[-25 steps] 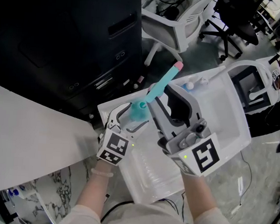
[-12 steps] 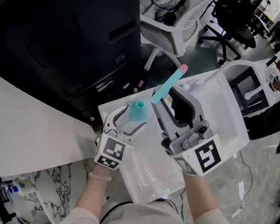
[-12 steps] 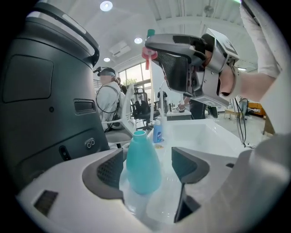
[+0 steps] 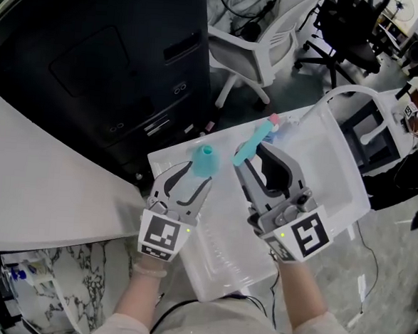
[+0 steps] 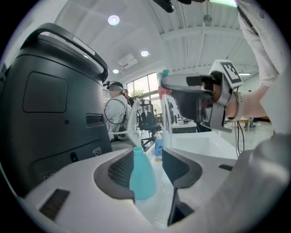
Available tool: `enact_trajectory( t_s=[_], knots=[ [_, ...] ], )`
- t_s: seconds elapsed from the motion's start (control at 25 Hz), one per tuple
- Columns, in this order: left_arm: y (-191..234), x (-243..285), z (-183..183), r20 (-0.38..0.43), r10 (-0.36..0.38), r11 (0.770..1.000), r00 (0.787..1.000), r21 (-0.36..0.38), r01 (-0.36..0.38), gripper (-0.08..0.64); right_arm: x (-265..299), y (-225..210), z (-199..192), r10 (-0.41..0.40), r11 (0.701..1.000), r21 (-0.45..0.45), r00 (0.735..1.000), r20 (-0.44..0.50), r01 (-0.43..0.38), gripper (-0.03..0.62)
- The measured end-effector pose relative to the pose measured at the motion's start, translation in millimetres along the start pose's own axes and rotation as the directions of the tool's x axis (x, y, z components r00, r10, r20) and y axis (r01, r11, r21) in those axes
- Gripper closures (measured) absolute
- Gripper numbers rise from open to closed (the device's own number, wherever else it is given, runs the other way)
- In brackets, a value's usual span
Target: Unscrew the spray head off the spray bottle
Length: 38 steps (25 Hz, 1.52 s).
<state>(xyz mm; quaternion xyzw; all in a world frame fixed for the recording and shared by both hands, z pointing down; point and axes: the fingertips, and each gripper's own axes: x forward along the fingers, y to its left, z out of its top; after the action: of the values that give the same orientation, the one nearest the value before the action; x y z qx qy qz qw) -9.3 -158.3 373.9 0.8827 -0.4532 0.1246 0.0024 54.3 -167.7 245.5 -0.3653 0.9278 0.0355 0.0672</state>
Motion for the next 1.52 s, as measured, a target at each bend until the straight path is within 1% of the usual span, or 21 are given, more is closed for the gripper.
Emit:
enact_trajectory(
  t_s=[0.04, 0.16, 0.28, 0.44, 0.68, 1.04, 1.52],
  knots=[
    [0.4, -3.6, 4.3, 0.019, 0.013, 1.000, 1.000, -0.007, -0.013, 0.380, -3.1, 0.0, -2.5, -0.003, 1.000, 0.002, 1.000, -0.011, 0.003, 0.459],
    [1.0, -13.9, 12.5, 0.055, 0.051, 0.998, 0.997, -0.032, -0.049, 0.450, -13.7, 1.1, -9.5, -0.010, 1.000, 0.011, 0.999, -0.040, 0.011, 0.459],
    [0.3, -24.6, 14.8, 0.067, 0.082, 0.995, 0.994, -0.060, -0.078, 0.490, -25.3, 4.4, -13.2, -0.014, 1.000, 0.019, 0.998, -0.056, 0.016, 0.459],
    [3.7, -39.9, 20.2, 0.098, 0.131, 0.986, 0.987, -0.118, -0.119, 0.541, -37.3, 8.1, -13.0, -0.017, 1.000, 0.021, 0.998, -0.065, 0.018, 0.459],
    [3.3, -63.6, 27.2, 0.125, 0.178, 0.976, 0.976, -0.146, -0.159, 0.554, -52.3, 16.9, -9.8, -0.019, 1.000, 0.019, 0.997, -0.071, 0.020, 0.459],
    [-8.1, -89.4, 41.4, 0.156, 0.205, 0.968, 0.966, -0.180, -0.176, 0.554, -75.3, 28.9, 3.3, -0.015, 1.000, 0.011, 0.997, -0.069, 0.016, 0.459],
    [-14.4, -119.2, 50.0, 0.186, 0.247, 0.955, 0.951, -0.213, -0.207, 0.554, -98.4, 44.3, 15.1, -0.006, 1.000, 0.009, 0.998, -0.068, 0.006, 0.459]
  ],
)
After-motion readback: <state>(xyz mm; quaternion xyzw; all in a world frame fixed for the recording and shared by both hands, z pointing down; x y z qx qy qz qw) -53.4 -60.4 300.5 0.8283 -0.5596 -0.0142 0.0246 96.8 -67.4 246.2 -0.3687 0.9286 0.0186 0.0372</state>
